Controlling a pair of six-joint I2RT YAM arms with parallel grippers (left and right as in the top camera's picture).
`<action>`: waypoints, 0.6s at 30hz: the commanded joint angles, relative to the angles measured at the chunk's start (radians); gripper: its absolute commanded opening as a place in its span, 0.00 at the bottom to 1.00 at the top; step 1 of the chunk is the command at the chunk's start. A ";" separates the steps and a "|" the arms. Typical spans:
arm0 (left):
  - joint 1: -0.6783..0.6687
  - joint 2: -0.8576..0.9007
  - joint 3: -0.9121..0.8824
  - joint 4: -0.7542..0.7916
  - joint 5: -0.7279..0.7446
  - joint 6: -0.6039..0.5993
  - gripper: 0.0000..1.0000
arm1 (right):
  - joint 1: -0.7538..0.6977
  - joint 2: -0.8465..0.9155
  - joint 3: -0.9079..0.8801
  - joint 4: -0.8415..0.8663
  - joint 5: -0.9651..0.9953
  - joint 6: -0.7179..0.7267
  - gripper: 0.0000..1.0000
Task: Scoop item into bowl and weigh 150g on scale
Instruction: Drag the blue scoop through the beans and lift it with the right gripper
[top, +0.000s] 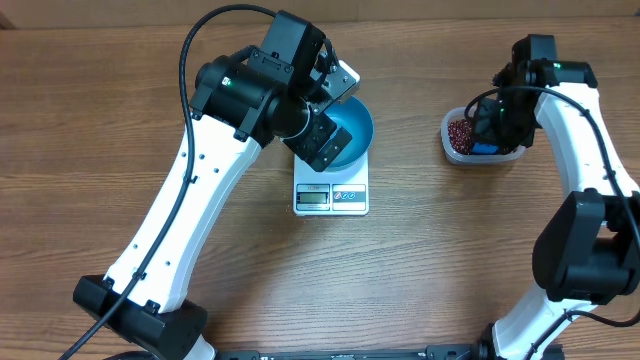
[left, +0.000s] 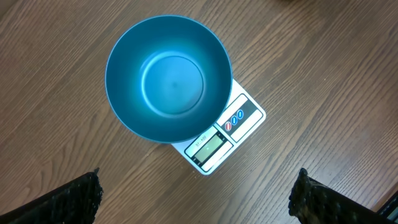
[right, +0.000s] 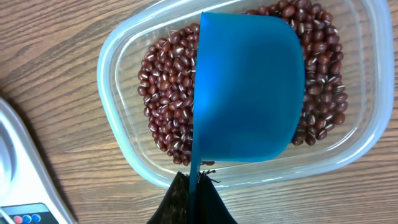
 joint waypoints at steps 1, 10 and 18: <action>0.006 -0.007 -0.003 0.000 0.015 0.015 0.99 | 0.002 -0.043 0.006 -0.006 -0.072 -0.015 0.04; 0.006 -0.007 -0.003 -0.001 0.015 0.015 1.00 | -0.019 -0.043 0.006 -0.018 -0.132 -0.015 0.04; 0.006 -0.007 -0.003 -0.002 0.015 0.015 1.00 | -0.095 -0.043 0.006 -0.045 -0.190 -0.015 0.04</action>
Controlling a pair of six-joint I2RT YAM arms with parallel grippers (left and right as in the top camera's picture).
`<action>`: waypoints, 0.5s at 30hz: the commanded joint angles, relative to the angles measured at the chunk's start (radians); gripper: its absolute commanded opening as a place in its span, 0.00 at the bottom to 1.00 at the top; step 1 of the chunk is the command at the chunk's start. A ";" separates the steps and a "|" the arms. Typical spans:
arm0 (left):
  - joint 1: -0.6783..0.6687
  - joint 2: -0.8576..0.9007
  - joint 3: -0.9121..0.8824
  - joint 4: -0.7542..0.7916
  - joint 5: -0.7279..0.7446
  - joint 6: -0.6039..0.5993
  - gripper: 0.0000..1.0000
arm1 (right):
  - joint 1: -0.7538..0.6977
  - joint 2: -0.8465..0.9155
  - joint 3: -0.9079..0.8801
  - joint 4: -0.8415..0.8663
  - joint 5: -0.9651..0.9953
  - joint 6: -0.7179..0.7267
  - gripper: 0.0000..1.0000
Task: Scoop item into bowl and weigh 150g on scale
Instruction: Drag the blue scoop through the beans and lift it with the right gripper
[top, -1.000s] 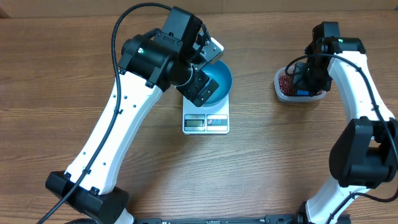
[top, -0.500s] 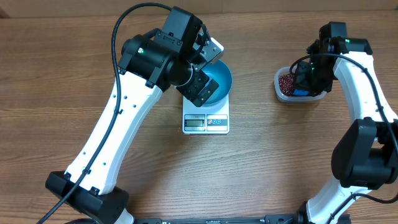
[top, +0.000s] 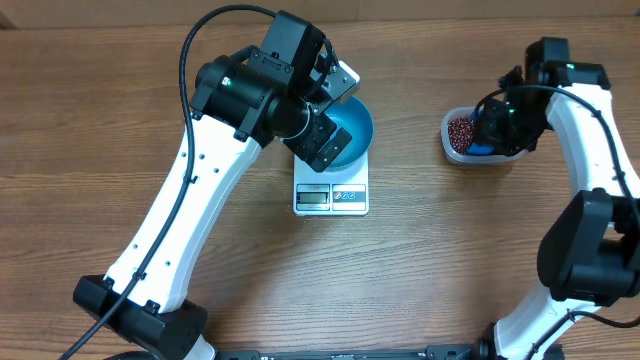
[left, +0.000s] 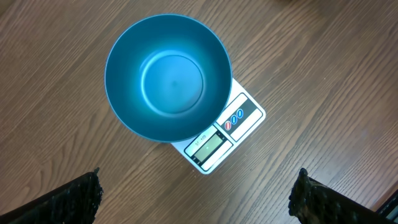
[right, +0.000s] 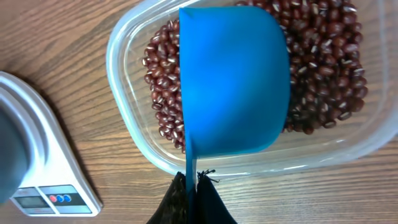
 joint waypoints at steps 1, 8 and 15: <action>0.006 -0.008 -0.003 0.002 0.015 0.015 0.99 | -0.045 -0.043 0.006 -0.017 -0.083 -0.009 0.04; 0.006 -0.008 -0.003 0.001 0.015 0.014 1.00 | -0.106 -0.041 0.005 -0.055 -0.182 -0.034 0.04; 0.006 -0.008 -0.003 0.001 0.038 0.015 0.99 | -0.108 -0.008 0.003 -0.106 -0.197 -0.038 0.04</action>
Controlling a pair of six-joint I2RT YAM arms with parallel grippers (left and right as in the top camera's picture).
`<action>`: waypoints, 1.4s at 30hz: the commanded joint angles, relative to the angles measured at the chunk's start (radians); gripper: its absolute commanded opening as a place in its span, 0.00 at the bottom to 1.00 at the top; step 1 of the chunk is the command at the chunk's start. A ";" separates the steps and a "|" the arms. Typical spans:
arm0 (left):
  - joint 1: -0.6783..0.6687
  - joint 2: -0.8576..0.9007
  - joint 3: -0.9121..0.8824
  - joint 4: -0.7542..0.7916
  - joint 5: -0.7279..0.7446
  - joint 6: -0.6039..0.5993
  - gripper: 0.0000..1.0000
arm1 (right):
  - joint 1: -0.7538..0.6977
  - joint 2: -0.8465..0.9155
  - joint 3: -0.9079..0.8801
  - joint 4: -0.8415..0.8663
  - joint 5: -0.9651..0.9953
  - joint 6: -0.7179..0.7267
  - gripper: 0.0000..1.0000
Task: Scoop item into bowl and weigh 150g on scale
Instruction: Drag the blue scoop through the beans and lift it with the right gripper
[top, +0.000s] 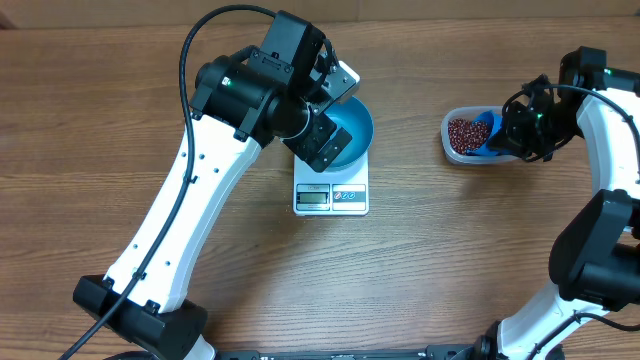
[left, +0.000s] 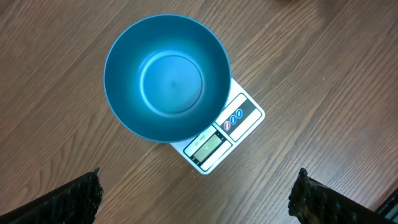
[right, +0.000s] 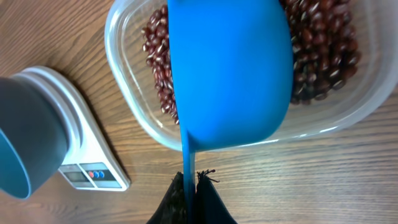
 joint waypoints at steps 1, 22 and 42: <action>0.006 -0.007 -0.003 0.001 0.037 0.015 0.99 | 0.002 -0.002 0.003 -0.027 -0.037 -0.005 0.04; 0.006 -0.007 -0.003 -0.001 0.060 0.015 0.99 | -0.013 0.021 0.002 -0.041 -0.129 -0.011 0.04; 0.006 -0.007 -0.003 0.000 0.064 0.010 1.00 | -0.159 0.021 0.002 -0.111 -0.295 -0.130 0.04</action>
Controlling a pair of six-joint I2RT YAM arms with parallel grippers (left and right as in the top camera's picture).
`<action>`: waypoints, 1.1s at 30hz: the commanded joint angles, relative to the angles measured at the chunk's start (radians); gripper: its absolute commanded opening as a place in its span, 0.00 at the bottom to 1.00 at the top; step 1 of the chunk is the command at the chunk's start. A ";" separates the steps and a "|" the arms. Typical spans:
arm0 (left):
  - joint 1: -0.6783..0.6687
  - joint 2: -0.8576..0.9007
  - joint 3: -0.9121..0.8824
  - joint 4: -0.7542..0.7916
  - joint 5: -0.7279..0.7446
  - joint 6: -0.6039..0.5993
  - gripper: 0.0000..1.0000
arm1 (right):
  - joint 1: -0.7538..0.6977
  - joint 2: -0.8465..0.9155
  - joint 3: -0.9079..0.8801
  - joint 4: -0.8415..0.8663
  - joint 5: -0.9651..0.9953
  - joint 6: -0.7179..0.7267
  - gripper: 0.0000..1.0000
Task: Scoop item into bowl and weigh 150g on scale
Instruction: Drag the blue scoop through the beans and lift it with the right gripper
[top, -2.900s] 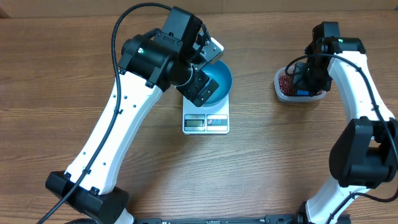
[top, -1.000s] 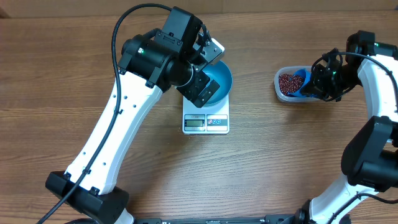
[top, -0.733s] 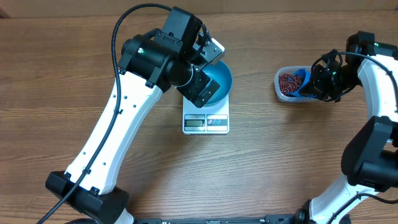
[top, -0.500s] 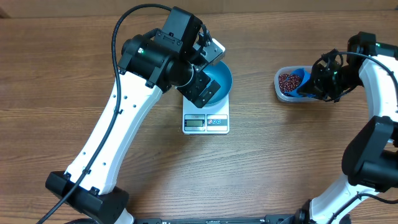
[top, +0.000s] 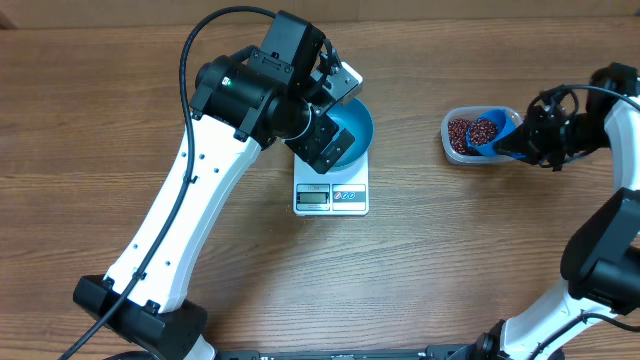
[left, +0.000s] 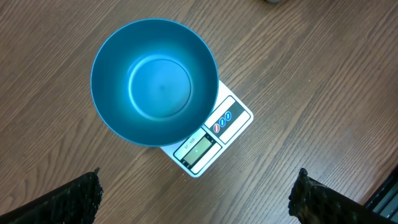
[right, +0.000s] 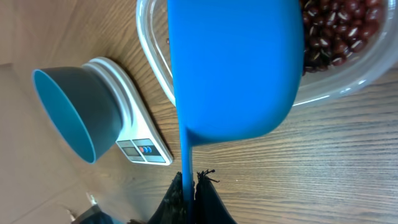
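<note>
The empty blue bowl (left: 154, 90) stands on the white scale (left: 208, 140); both also show in the overhead view, the bowl (top: 355, 128) partly under my left arm. High above them, my left gripper (left: 196, 205) is open and holds nothing. A clear container (top: 462, 135) of red beans (right: 336, 31) sits at the right. My right gripper (right: 188, 186) is shut on the handle of the blue scoop (right: 233, 62). Seen from overhead, the scoop (top: 488, 129) lies over the container's right part with beans in its cup.
The wooden table (top: 450, 260) surrounds everything. My left arm's white link (top: 190, 210) runs from the front left up to the scale. The right arm (top: 610, 130) reaches in from the right edge. The scale's display (top: 317, 197) faces the front.
My right gripper has moved further right and tilted, and the scoop's cup now shows beans in it over the container. The left wrist has shifted slightly; bowl and scale sit lower-left in its view.
My right gripper held the scoop low over the beans in the container, right above it. At each later moment the wrist was further right and more tilted. Now the scoop holds beans. The left gripper stayed open above the empty bowl throughout.
</note>
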 joint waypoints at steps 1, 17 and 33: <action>0.006 -0.008 -0.003 0.001 0.020 0.006 1.00 | -0.029 0.007 0.002 -0.021 -0.064 -0.056 0.04; 0.006 -0.008 -0.003 0.003 0.019 0.004 1.00 | -0.108 0.007 0.002 -0.121 -0.269 -0.285 0.04; 0.003 -0.007 -0.003 0.004 0.021 -0.011 1.00 | -0.108 0.007 0.002 -0.111 -0.399 -0.422 0.04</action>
